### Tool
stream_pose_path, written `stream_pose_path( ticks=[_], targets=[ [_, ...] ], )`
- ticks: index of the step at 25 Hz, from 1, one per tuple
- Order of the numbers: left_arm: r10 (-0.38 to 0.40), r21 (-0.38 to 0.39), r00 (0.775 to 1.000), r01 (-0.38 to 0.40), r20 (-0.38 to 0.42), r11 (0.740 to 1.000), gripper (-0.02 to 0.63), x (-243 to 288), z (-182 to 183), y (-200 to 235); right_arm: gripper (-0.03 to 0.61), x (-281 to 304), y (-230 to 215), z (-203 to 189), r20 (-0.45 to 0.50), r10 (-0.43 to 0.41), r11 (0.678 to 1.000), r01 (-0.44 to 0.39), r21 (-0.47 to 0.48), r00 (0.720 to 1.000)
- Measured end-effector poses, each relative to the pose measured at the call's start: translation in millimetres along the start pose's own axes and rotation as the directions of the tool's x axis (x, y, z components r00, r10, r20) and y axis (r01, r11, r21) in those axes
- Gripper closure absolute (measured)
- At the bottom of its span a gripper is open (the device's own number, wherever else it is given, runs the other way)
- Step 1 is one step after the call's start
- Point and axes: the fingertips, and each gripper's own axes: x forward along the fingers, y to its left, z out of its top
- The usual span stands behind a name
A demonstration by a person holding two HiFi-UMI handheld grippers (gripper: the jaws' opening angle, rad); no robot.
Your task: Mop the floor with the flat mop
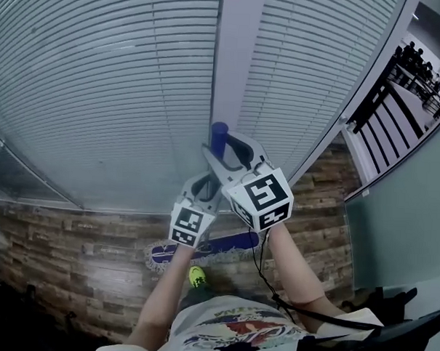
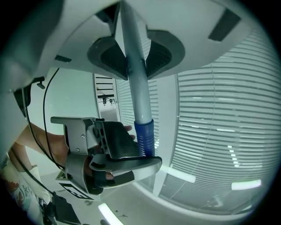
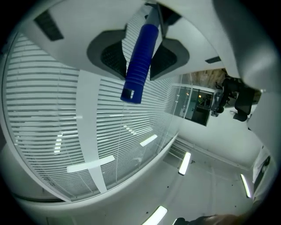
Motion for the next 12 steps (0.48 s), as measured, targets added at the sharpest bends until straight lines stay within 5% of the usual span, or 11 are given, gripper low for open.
stream_pose_path(
  ticks=[6, 12],
  targets=[
    [-0.034, 0.143, 0.999, 0.031, 0.022, 0.989, 0.484, -41.1, 12.4, -106.0, 0.428, -119.7, 37.3, 4.0, 0.088, 0.142, 0.985, -0.150, 0.090, 0.986],
    [-0.213, 0.233, 0.977, 0.204, 0.017, 0.951, 0.428, -70.7, 19.6, -250.7, 0.436, -279.1, 78.2, -8.3, 0.196, 0.298, 0.944, -0.319, 0.080, 0.934]
  ],
)
